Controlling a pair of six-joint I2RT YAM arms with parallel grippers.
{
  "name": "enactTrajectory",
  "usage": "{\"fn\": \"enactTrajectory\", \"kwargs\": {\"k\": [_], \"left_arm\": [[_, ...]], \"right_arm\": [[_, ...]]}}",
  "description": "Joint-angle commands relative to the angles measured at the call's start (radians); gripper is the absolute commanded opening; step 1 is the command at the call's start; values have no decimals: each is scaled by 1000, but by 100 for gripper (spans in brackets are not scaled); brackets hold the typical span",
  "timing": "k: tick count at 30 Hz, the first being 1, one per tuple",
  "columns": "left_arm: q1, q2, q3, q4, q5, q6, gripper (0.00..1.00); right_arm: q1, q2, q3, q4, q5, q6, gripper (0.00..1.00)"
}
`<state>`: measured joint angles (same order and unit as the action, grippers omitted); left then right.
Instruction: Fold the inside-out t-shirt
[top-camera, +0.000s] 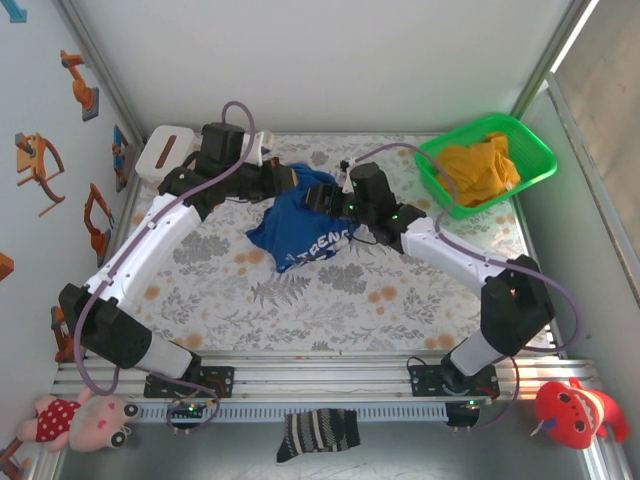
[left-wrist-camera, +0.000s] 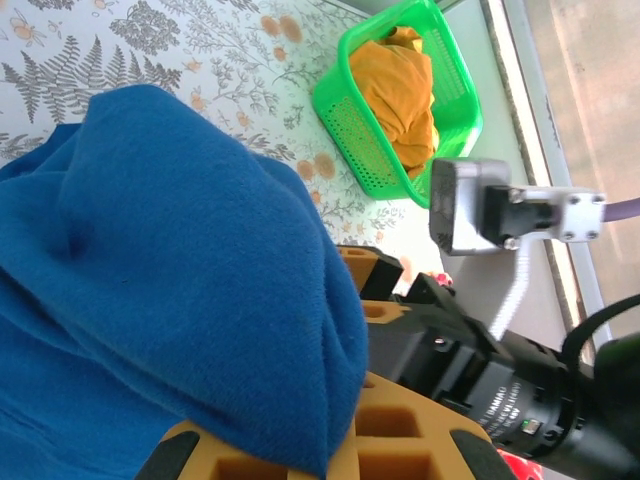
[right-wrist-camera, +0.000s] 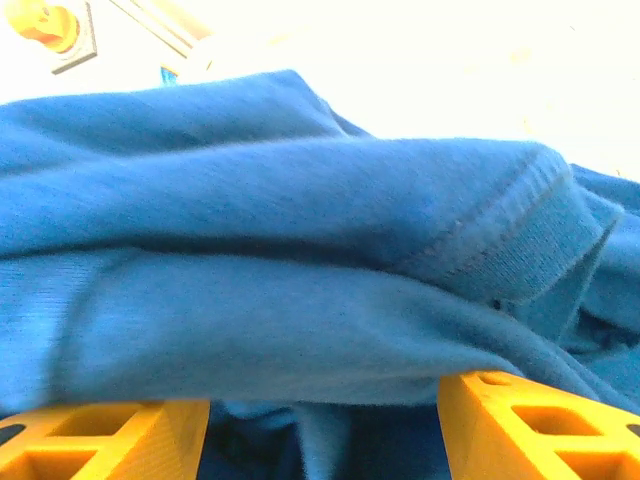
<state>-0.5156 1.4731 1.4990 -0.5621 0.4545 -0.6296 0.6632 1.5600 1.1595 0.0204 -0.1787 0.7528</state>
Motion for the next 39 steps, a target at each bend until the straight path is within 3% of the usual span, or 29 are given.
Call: {"fn": "enactTrajectory", "kwargs": {"k": [1, 3, 10, 12, 14, 15, 16, 23, 27, 29, 31, 33, 39], "left_arm": [[3, -20, -6, 37, 36, -23, 0], [3, -21, -9, 52, 47, -36, 0], [3, -35, -16, 101, 79, -89, 0], [6, -37, -23, 115, 90, -104, 0], [24, -37, -44, 142, 106, -124, 0], [38, -35, -55, 152, 111, -132, 0], [55, -33, -70, 163, 115, -133, 0], [212, 48, -139, 218, 139, -102, 0], [248, 137, -112, 221, 135, -64, 0], [254, 183, -95, 221, 127, -51, 15], [256, 221, -85, 223, 128, -48, 43], [255, 229, -93, 223, 130, -52, 60], [220, 49, -276, 288, 81, -152, 73]], "right_arm": [[-2, -4, 6, 55, -12, 12, 63], [-2, 28, 20, 62, 7, 30, 69], [-2, 185, 68, 89, 79, 79, 66], [-11, 218, 86, 115, 47, 75, 48], [-23, 226, 90, 159, -20, 71, 14], [-31, 217, 84, 178, -54, 66, 3], [-39, 201, 72, 194, -89, 61, 0], [-53, -3, -17, 184, -264, -12, 0], [-54, -71, -67, 249, -389, -29, 0], [-55, -84, -88, 311, -444, -27, 0], [-58, -80, -96, 347, -474, -23, 0], [-66, -69, -100, 357, -485, -13, 0], [-94, -61, -141, 340, -463, -10, 0]]}}
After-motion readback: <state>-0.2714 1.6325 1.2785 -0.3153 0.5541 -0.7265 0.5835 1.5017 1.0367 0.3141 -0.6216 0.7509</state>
